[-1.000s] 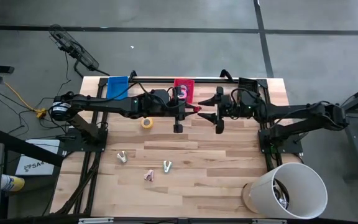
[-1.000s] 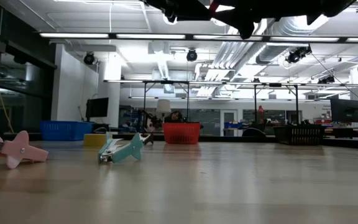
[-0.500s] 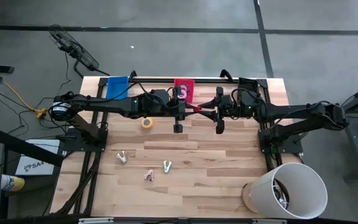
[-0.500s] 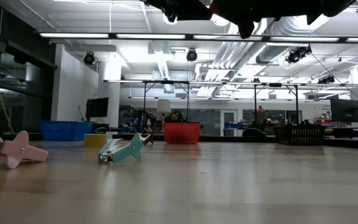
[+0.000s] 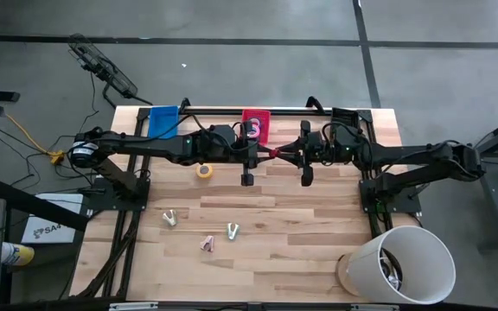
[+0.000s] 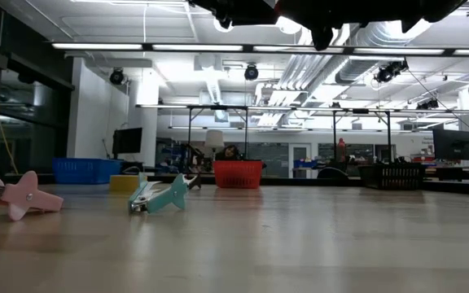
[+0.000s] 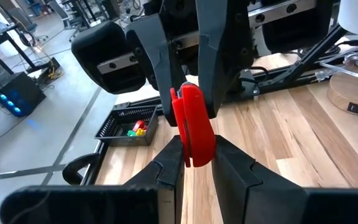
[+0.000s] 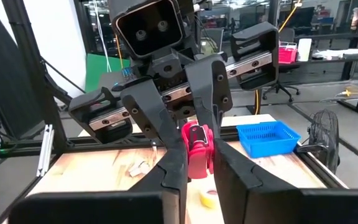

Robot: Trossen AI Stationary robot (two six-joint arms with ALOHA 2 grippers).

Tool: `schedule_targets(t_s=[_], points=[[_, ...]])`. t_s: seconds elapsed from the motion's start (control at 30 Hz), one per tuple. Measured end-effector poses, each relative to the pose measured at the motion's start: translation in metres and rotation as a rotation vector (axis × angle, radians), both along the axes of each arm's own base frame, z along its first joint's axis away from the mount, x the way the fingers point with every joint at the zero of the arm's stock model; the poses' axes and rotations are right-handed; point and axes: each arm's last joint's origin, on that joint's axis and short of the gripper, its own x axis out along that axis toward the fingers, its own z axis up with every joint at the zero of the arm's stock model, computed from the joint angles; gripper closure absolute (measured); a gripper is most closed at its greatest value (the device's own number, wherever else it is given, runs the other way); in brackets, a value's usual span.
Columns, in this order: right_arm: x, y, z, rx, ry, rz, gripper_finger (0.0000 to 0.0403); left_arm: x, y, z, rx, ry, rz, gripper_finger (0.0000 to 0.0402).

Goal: Pick and place Stapler, Stapler remover, tape
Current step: Put the red stapler into the black bin

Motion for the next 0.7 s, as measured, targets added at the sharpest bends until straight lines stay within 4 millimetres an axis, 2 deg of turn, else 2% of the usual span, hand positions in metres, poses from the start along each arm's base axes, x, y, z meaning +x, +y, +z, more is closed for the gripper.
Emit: schedule_targets(t_s=[0.13, 0.43, 0.57, 0.7], points=[[0.0, 0.0, 0.0, 0.013, 0.0, 0.0, 0.0361, 0.0, 0.0, 0.0, 0.0, 0.0, 0.0, 0.0333], [0.0, -0.003, -0.001, 0.046, 0.008, -0.073, 0.0361, -0.001, 0.003, -0.001, 0.039, 0.016, 0.122, 0.0262], [-0.001, -0.005, -0.005, 0.078, 0.053, -0.171, 0.0361, -0.007, 0.005, -0.001, 0.062, 0.06, 0.209, 0.0239], [-0.004, -0.01, -0.014, 0.143, 0.127, -0.373, 0.0361, -0.016, 0.007, -0.002, 0.088, 0.141, 0.284, 0.0228]])
